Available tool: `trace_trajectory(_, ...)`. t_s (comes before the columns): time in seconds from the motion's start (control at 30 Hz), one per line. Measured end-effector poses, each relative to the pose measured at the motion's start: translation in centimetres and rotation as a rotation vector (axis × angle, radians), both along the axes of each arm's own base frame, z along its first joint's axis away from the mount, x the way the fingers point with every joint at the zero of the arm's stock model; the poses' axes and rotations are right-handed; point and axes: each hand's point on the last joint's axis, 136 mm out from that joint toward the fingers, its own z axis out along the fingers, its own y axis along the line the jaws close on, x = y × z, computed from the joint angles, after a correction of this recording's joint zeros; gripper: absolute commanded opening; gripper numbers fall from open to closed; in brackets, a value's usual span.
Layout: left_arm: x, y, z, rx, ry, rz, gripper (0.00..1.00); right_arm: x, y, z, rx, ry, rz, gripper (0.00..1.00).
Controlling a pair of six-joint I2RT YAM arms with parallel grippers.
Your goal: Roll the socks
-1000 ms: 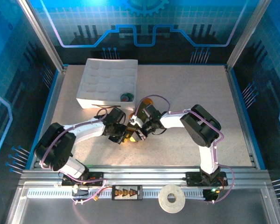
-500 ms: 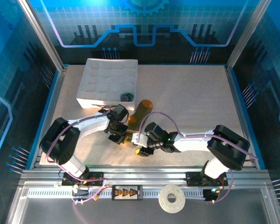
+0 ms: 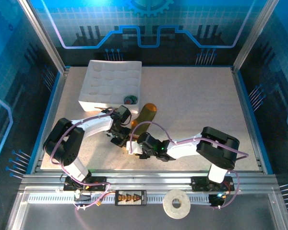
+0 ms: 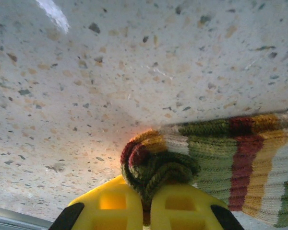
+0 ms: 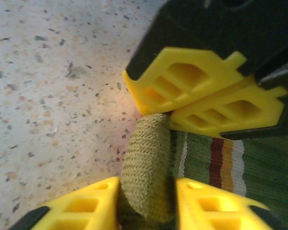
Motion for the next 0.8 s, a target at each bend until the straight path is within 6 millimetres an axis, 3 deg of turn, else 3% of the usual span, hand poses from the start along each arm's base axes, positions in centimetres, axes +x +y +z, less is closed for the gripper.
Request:
trace_trajectory(0.13, -0.1, 0.1, 0.0, 0.002, 0.003, -0.005, 0.00, 0.2, 0.1, -0.2, 0.001, 0.010, -0.018, 0.05)
trace_trajectory(0.2, -0.1, 0.2, 0.0, 0.004, 0.005, -0.001, 0.00, 0.2, 0.2, -0.1, 0.012, 0.028, -0.034, 0.00)
trace_trajectory(0.23, -0.1, 0.3, 0.1, 0.004, 0.006, 0.002, 0.00, 0.2, 0.2, -0.1, 0.021, 0.043, -0.045, 0.00)
trace_trajectory(0.6, -0.2, 1.5, 2.5, -0.018, -0.078, 0.030, 0.45, -0.1, 0.3, -0.6, 0.199, 0.423, -0.112, 0.00)
trace_trajectory(0.8, -0.1, 1.7, 4.5, -0.040, -0.145, 0.035, 0.51, 0.2, 0.6, -0.8, 0.278, 0.613, -0.135, 0.00)
